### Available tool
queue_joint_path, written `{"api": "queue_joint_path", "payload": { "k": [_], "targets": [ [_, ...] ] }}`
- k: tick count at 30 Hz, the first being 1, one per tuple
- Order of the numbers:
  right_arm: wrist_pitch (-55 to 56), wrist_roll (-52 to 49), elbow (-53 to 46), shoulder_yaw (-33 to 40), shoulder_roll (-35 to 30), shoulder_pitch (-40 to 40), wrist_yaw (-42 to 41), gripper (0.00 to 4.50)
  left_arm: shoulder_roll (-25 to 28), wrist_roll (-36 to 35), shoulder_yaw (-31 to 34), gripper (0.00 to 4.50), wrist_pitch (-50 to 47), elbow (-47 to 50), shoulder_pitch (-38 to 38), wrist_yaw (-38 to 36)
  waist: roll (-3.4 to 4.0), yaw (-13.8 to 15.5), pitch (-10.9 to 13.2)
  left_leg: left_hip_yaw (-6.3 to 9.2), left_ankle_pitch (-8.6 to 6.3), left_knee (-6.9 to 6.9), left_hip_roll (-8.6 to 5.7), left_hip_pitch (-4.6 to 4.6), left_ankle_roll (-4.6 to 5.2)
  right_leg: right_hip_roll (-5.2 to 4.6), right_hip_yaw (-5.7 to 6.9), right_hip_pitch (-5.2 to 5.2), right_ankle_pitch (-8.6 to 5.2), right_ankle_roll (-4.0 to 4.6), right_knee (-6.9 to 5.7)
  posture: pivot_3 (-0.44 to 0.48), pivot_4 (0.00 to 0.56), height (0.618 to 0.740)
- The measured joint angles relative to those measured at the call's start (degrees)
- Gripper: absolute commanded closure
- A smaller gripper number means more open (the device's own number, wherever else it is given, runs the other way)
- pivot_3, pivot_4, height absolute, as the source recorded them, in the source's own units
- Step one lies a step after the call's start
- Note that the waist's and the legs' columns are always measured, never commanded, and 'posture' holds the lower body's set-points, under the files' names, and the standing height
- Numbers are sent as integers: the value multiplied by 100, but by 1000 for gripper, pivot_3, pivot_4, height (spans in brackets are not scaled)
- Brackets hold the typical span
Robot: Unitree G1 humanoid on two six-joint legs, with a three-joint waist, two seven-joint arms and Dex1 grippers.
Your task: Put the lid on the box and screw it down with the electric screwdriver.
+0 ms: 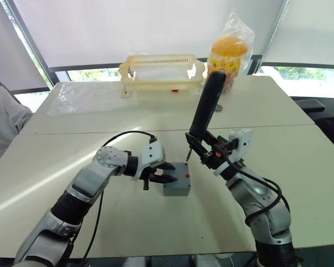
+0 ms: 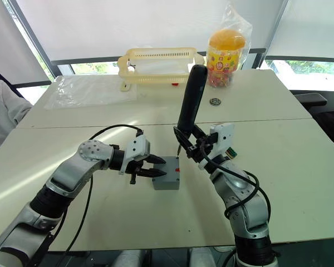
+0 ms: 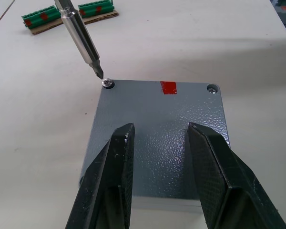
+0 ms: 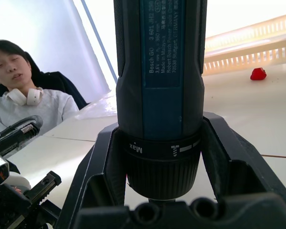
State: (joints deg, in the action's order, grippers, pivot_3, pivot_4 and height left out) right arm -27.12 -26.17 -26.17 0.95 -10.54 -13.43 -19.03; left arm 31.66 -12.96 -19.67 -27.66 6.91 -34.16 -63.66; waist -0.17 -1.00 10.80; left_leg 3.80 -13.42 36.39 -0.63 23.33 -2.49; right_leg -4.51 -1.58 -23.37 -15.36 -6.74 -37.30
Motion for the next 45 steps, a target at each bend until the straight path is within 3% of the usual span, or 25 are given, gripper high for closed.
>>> {"api": "queue_joint_path", "payload": {
  "k": [45],
  "targets": [
    [-72, -100, -116, -68, -74, 110, 16, 2702, -35, 72, -30, 2748, 74, -9, -1, 6, -1, 1, 0, 0, 0, 0, 0, 0, 0, 0, 0, 1, 0, 0, 0, 0, 150, 740]
  ]
}}
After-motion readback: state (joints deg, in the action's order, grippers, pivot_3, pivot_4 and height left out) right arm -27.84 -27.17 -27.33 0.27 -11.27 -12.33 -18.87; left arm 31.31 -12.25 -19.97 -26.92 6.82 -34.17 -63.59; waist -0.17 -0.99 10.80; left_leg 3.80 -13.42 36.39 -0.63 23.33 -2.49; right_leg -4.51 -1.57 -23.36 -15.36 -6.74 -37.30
